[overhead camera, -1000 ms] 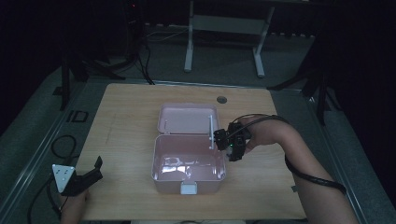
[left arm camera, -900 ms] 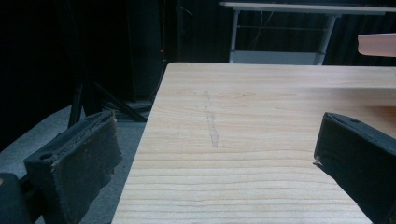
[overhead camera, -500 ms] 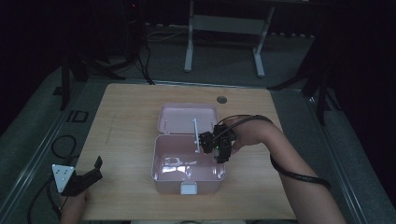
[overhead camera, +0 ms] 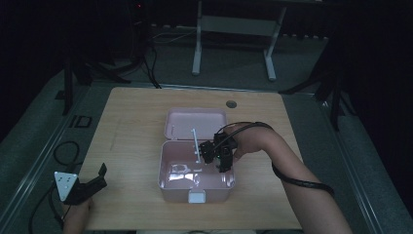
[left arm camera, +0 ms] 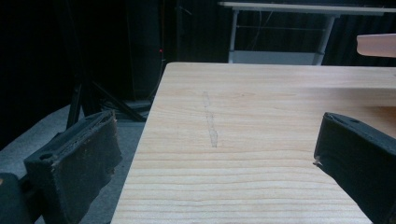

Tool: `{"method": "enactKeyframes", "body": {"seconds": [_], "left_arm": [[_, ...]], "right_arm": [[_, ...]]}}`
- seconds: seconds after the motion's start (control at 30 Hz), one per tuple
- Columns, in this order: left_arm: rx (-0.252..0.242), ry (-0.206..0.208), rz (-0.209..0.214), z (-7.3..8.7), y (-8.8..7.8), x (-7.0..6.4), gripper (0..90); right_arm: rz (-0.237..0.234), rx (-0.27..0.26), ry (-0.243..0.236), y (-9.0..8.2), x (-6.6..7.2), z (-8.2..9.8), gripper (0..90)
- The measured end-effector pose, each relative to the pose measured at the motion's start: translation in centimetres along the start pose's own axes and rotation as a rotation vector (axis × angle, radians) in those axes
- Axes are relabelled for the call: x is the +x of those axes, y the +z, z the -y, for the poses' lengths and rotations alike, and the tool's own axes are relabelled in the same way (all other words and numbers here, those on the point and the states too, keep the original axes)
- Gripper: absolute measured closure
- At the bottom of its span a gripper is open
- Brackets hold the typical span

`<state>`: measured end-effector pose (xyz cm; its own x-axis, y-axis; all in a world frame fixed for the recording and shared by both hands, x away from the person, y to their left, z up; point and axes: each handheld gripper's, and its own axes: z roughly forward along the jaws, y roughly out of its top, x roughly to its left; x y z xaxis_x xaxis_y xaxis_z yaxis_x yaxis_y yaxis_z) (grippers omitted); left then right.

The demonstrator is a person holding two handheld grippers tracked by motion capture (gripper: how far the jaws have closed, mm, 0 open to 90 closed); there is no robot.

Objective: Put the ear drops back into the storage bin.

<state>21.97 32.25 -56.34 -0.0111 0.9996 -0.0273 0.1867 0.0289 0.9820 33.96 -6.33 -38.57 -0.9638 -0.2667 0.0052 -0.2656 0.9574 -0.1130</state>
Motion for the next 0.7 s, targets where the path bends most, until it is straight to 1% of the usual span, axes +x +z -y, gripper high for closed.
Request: {"method": "enactKeyframes", "body": {"seconds": [0.13, 0.17, 0.3, 0.43, 0.6, 0.67, 0.7], "left_arm": [[0.0, -0.001, 0.001, 0.0, 0.0, 0.0, 0.5], [0.0, 0.001, -0.001, 0.0, 0.0, 0.0, 0.5], [0.0, 0.001, -0.002, 0.0, 0.0, 0.0, 0.5], [0.0, 0.003, -0.002, 0.0, 0.0, 0.0, 0.5], [0.002, 0.003, -0.002, 0.0, 0.0, 0.0, 0.5], [0.002, 0.004, -0.002, 0.0, 0.0, 0.0, 0.5], [0.002, 0.004, -0.002, 0.0, 0.0, 0.0, 0.5]], "right_arm": [[0.009, -0.001, -0.002, 0.7, -0.1, 0.1, 59.6], [0.012, 0.002, -0.006, 1.2, -0.2, 0.1, 59.6], [0.008, -0.003, -0.011, 2.1, -0.2, 0.0, 59.6], [0.004, 0.012, -0.022, 3.2, -0.1, -0.2, 59.5], [-0.017, 0.016, -0.034, 4.7, 0.1, -0.7, 59.5], [-0.016, 0.022, -0.038, 4.9, 0.1, -0.7, 59.5], [-0.023, 0.023, -0.04, 5.3, 0.1, -0.8, 59.5]]}}
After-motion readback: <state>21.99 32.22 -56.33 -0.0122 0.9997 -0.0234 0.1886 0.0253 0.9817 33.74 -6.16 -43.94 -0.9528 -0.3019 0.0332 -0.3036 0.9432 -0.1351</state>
